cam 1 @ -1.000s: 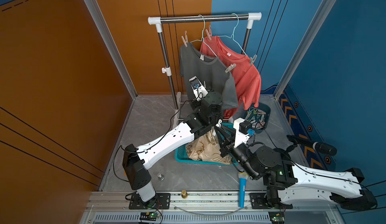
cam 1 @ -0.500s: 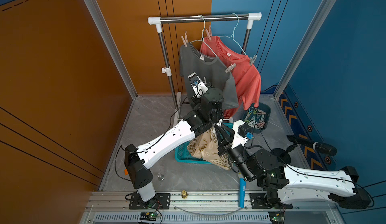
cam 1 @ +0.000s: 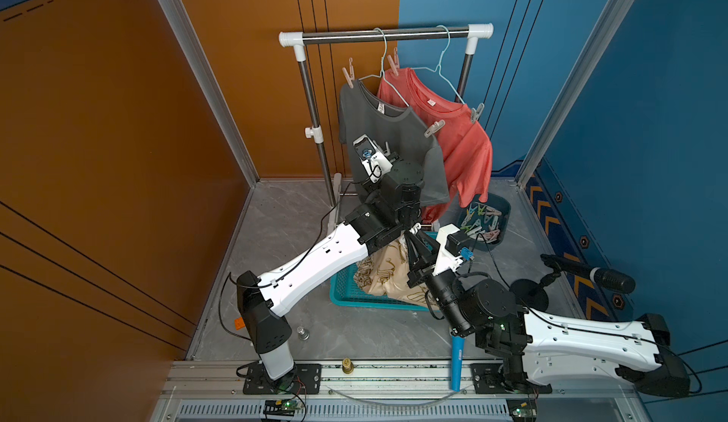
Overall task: Use clothespins to secure the t-shirt on both sides of the hanger
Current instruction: Clamp the T-shirt on the hanger, then hang the hanger on the clothesline.
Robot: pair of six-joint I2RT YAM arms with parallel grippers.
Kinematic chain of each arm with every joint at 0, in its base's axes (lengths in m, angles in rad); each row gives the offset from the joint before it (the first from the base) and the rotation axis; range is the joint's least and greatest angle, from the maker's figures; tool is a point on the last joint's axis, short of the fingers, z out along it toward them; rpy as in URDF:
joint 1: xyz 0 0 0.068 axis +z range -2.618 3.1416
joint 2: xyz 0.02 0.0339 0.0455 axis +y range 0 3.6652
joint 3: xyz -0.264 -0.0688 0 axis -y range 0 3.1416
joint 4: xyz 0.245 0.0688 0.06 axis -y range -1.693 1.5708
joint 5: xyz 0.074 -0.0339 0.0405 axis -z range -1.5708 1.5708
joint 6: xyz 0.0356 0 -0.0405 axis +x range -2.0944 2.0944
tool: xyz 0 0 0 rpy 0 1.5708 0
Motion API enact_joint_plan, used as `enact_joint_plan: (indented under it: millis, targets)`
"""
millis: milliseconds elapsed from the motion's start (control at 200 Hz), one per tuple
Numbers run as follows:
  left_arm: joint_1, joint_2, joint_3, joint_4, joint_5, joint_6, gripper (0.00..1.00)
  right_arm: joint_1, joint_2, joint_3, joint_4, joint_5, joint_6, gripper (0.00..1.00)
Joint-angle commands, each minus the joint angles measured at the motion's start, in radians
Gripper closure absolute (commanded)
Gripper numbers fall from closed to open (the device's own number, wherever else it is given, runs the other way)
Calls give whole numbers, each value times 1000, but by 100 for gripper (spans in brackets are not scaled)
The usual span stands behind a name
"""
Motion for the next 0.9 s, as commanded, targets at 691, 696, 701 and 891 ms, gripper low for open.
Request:
enact_joint_plan:
  millis: [691,696,701,891]
  targets:
    - [337,-296,-293,-41,1012,-137,99,-174,-462,145,-660,-128,52,39]
    - [339,-298,-292,-45,1019,-132,99,-180,-461,147,-667,-128,55,39]
    - [341,-299,-289,-49,1025,-128,99,-185,-460,151,-673,-128,58,39]
    - [422,-397,-264,-182,1298,-9,98,-431,-352,249,-913,-437,190,37]
